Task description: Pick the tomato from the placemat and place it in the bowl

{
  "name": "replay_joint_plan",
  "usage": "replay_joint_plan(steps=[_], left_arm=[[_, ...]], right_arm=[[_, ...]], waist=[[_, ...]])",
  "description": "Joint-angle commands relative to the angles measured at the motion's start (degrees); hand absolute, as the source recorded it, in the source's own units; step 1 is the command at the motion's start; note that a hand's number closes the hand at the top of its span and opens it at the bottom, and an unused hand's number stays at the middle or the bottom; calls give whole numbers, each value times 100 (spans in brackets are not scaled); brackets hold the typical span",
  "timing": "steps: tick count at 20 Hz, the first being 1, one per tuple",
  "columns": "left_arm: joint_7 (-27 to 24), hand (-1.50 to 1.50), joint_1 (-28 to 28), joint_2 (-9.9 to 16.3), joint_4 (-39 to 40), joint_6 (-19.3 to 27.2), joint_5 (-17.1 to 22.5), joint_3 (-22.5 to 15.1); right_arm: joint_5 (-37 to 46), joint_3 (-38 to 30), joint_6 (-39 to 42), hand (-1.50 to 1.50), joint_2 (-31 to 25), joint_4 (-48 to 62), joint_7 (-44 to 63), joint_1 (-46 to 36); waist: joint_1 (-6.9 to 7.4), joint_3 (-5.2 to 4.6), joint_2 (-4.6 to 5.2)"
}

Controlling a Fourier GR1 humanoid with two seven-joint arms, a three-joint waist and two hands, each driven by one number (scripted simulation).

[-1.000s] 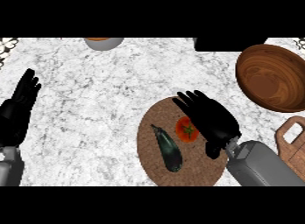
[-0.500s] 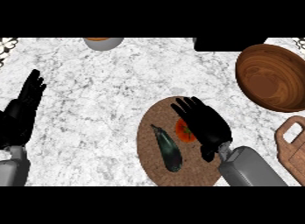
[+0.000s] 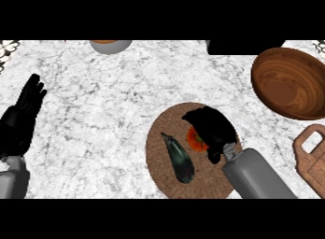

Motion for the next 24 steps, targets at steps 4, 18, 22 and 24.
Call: replay_joint_plan(steps=[4, 18, 22, 24], left_arm=[[98, 0, -363, -1, 209, -35, -21, 85], [111, 0, -139, -109, 9, -73, -119, 62], [57, 0, -178, -118, 134, -70, -157, 36], [101, 0, -71, -183, -57, -92, -165, -59]], right_arm=[[235, -56, -497, 150, 391, 1245, -727, -383], [404, -1154, -906, 150, 647, 981, 71, -488], [-3, -2356, -631, 150, 852, 1565, 1776, -1148], [-88, -2165, -871, 150, 855, 1584, 2328, -1338]], waist=[[6, 6, 19], [-19, 6, -2], [27, 4, 51], [90, 7, 14]])
